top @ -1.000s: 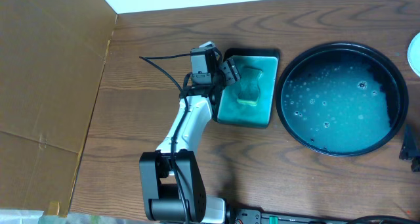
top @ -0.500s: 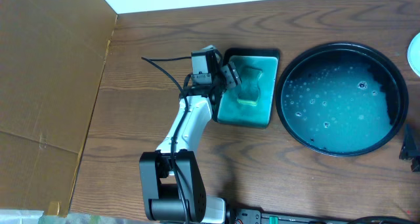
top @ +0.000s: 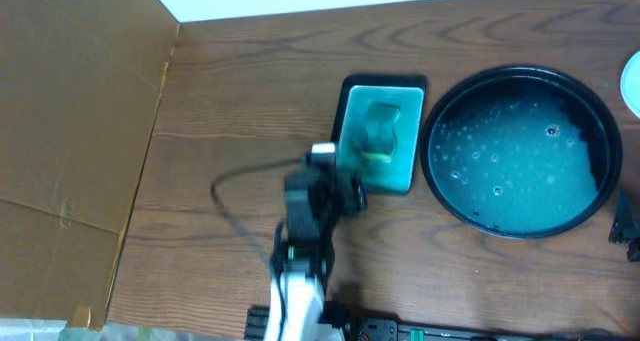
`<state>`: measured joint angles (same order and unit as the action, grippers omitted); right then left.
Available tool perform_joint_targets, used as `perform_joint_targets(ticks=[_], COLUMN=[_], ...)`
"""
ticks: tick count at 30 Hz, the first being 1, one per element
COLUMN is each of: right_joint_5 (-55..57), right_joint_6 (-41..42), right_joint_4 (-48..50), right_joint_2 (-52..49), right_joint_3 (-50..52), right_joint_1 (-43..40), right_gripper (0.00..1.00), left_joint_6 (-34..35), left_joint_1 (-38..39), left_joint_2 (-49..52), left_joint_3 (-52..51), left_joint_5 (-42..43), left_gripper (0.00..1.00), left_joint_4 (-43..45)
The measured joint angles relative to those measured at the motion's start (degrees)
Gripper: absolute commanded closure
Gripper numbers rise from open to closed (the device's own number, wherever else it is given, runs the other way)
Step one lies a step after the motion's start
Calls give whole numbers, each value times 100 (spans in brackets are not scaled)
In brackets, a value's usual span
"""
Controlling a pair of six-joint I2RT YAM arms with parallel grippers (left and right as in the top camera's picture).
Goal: Clean dirty plates on tray and stack at the side
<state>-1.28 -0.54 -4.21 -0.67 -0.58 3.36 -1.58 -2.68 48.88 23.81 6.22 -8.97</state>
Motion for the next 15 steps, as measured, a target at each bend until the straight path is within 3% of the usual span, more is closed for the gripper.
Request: perform_joint_targets(ticks=[6, 15], right_joint_5=[2, 2], right_joint_6=[0, 0], right_joint_4=[4, 2], right_joint_2=[-2, -2], right_joint_3=[2, 2], right_joint_1=[0, 0], right_gripper=[1, 1], left_joint_6=[-575, -769], left_joint_1=[0, 0], left_joint_2=[-1849, -3351], left_joint_3=[-1333, -2144], left_joint_5=[365, 437], left_gripper=[19, 19], left_joint_4=[680, 925])
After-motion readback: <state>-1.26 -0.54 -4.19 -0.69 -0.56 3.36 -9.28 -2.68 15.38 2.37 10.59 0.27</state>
